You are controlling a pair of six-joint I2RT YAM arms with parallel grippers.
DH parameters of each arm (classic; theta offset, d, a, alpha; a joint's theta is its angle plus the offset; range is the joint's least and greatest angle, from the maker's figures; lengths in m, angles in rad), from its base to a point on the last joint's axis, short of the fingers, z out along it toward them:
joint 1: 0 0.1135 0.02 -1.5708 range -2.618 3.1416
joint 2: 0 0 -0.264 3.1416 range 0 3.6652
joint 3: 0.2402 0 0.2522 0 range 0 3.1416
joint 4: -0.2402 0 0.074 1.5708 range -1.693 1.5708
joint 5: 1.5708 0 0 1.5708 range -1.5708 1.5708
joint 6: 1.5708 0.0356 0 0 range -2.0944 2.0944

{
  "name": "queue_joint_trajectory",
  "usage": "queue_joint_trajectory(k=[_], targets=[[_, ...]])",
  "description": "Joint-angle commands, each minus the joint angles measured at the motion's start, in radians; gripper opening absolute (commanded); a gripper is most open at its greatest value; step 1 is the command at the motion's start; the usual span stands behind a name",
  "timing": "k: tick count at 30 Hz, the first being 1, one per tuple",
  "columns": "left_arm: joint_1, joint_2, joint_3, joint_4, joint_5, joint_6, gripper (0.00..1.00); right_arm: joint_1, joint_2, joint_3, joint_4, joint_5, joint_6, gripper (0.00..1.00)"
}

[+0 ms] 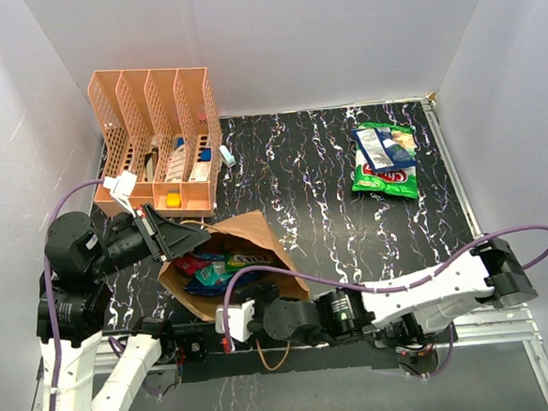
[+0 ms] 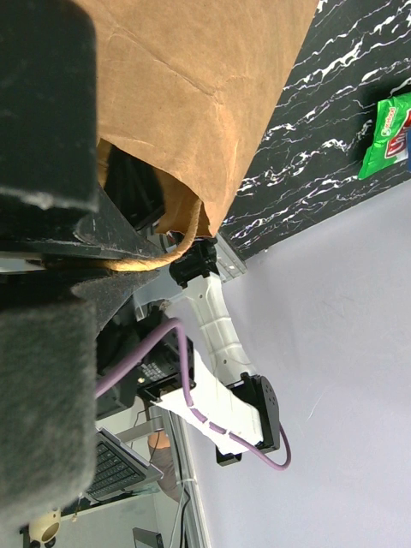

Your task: Take the snacks out of the paper bag

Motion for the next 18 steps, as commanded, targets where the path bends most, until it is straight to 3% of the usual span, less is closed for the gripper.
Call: queue_joint_trajectory(k=[1,9,18], targets=[[0.0,0.007,0.027,-0.02,0.048,0.029,0.0,-0.081,0.015,-0.017,0.172,-0.013,0.015,0.5],[0.0,0.023,0.041,-0.052,0.072,0.062,0.0,-0.193,0.037,-0.086,0.298,-0.156,-0.041,0.51],[0.0,0.039,0.072,-0.083,0.077,0.083,0.0,-0.233,0.138,-0.091,0.353,-0.098,-0.053,0.56]])
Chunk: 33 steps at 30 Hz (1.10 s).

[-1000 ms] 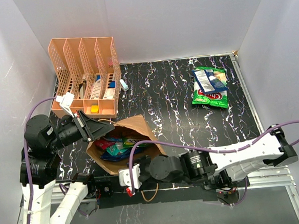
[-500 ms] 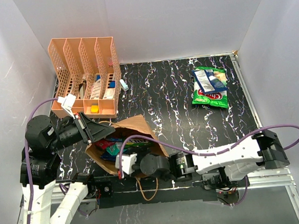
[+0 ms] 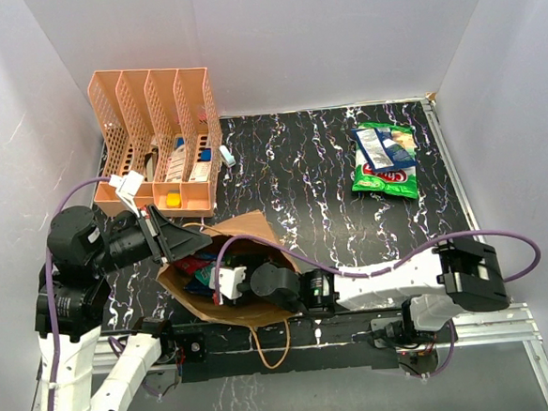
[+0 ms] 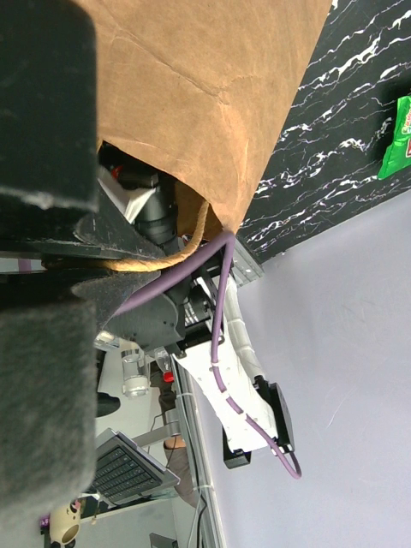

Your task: Take the snacks out of the paper bag

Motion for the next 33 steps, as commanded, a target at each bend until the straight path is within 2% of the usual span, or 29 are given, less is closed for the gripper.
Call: queue_joint_trajectory(k=[1,6,9,14,18,22,29,33], targets=[[0.0,0.005,0.042,-0.019,0.039,0.019,0.0,-0.03,0.05,0.016,0.102,0.059,0.001,0.56],[0.0,0.007,0.04,-0.028,0.037,0.02,0.0,-0.051,0.119,0.046,0.119,0.103,0.017,0.52],[-0.001,0.01,0.042,-0.037,0.036,0.023,0.0,-0.055,0.15,0.063,0.12,0.106,0.022,0.47],[0.0,0.011,0.043,-0.062,0.021,0.03,0.0,-0.055,0.135,0.082,0.073,0.093,0.037,0.25],[0.0,0.004,0.034,-0.074,0.004,0.032,0.0,-0.055,0.04,0.061,0.017,0.005,0.065,0.08],[0.0,-0.005,0.02,-0.073,-0.01,0.028,0.0,-0.049,-0.093,0.029,-0.023,-0.087,0.102,0.07],[0.0,-0.01,-0.002,-0.065,-0.03,0.016,0.0,-0.042,-0.38,-0.058,-0.037,-0.358,0.227,0.07],[0.0,-0.009,-0.013,-0.066,-0.046,0.013,0.0,-0.041,-0.458,0.02,-0.174,-0.462,0.302,0.07]])
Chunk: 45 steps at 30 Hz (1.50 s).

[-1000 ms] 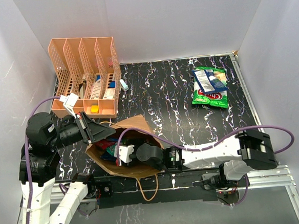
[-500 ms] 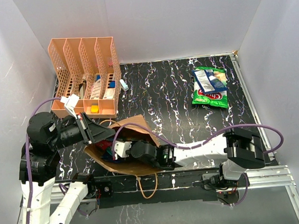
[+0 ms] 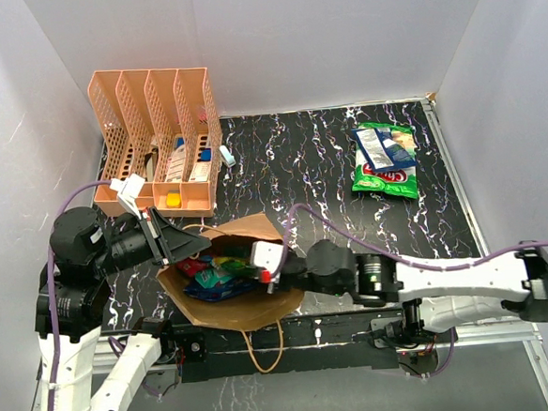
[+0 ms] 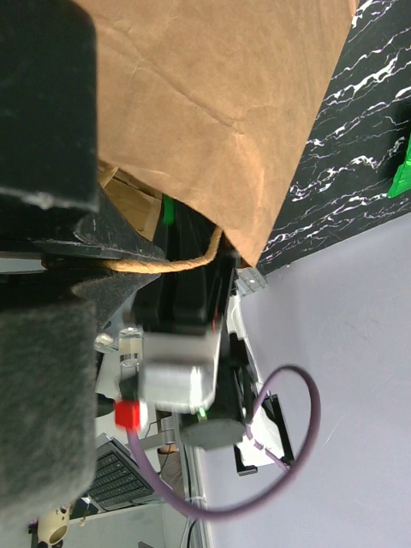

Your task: Take the snacks out of the paper bag

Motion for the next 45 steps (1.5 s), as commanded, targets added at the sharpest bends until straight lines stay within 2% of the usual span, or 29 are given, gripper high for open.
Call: queue_joint_trajectory(k=[1,5,8,11,15,17,19,20,24,25,27,31,33,38,45], targets=[[0.001,-0.004,-0.015,0.002,-0.014,-0.009,0.0,0.006,-0.077,0.102,-0.113,-0.17,0.107,0.07],[-0.001,-0.002,-0.036,0.003,-0.02,-0.012,0.0,0.006,-0.119,0.25,-0.259,-0.161,0.124,0.07],[-0.001,-0.004,-0.05,-0.008,-0.027,-0.014,0.0,0.006,-0.146,0.355,-0.298,-0.096,0.134,0.07],[0.0,-0.006,-0.065,-0.024,-0.031,-0.014,0.0,0.006,-0.17,0.438,-0.274,-0.005,0.142,0.07],[-0.001,0.004,-0.069,-0.057,-0.038,-0.005,0.0,0.006,-0.178,0.509,-0.171,0.223,0.121,0.07],[0.0,0.01,-0.068,-0.07,-0.047,-0.001,0.0,0.006,-0.171,0.509,-0.067,0.374,0.05,0.07],[0.0,0.018,-0.067,-0.077,-0.053,-0.001,0.0,0.006,-0.153,0.477,0.08,0.545,-0.09,0.07],[-0.001,0.025,-0.064,-0.081,-0.056,-0.001,0.0,0.006,-0.142,0.452,0.163,0.62,-0.187,0.07],[0.0,0.04,-0.048,-0.087,-0.081,-0.004,0.0,-0.048,-0.034,0.294,0.748,0.784,-0.803,0.07],[-0.001,0.044,-0.048,-0.088,-0.084,-0.005,0.0,-0.099,-0.007,0.275,0.814,0.793,-0.834,0.07],[0.0,0.05,-0.051,-0.089,-0.086,-0.007,0.0,-0.252,0.026,0.261,0.752,0.783,-0.695,0.07],[-0.001,0.076,-0.042,-0.088,-0.093,0.0,0.0,-0.534,0.043,0.229,0.397,0.609,-0.288,0.07],[0.0,0.093,-0.028,-0.095,-0.102,0.012,0.0,-0.617,0.056,0.167,0.382,0.556,-0.194,0.07],[0.0,0.119,-0.011,-0.119,-0.131,0.042,0.0,-0.754,0.117,0.067,0.374,0.538,0.04,0.07],[0.0,0.145,-0.01,-0.135,-0.161,0.089,0.0,-1.0,0.243,0.137,0.298,0.444,0.591,0.07]])
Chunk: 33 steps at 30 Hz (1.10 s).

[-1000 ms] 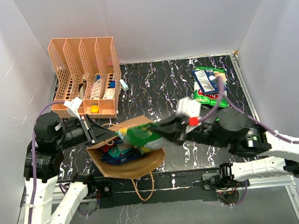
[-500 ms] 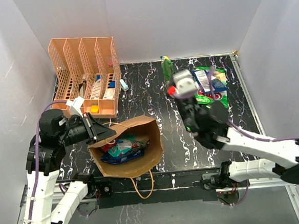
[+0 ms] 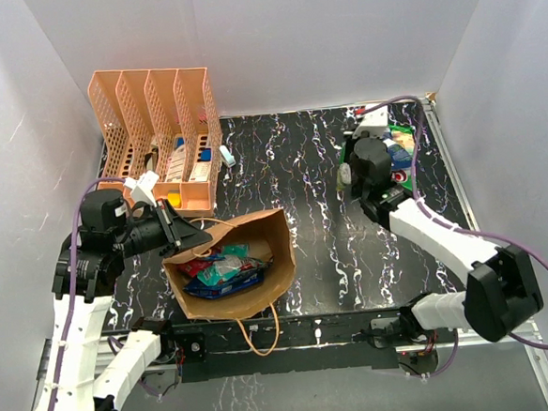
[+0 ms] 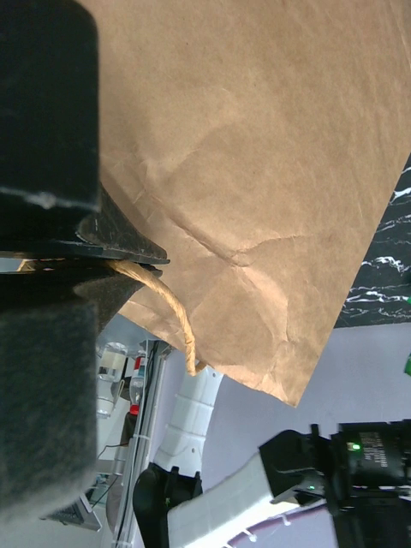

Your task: Take the snacks out of the paper bag

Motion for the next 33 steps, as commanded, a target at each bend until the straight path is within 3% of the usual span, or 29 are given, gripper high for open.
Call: queue_joint_trajectory(k=[1,10,14,17,25,30,33], targets=[[0.0,0.021,0.04,-0.033,-0.019,0.054,0.0,-0.131,0.077,0.113,0.036,-0.069,0.426,0.07],[0.0,0.103,0.073,-0.058,-0.024,0.138,0.0,-0.325,0.442,0.481,0.06,-0.004,0.739,0.07],[0.0,0.141,0.098,-0.075,-0.019,0.167,0.0,-0.413,0.589,0.569,0.069,0.011,0.875,0.07],[0.0,0.149,0.102,-0.085,-0.023,0.179,0.0,-0.46,0.623,0.517,0.073,0.013,1.012,0.07],[0.0,0.157,0.102,-0.088,-0.018,0.191,0.0,-0.486,0.547,0.107,0.099,0.14,1.156,0.07],[0.0,0.176,0.105,-0.087,0.001,0.202,0.0,-0.487,0.508,-0.041,0.074,0.147,1.238,0.08],[0.0,0.18,0.111,-0.095,0.01,0.21,0.0,-0.487,0.455,-0.078,0.057,0.157,1.221,0.22]])
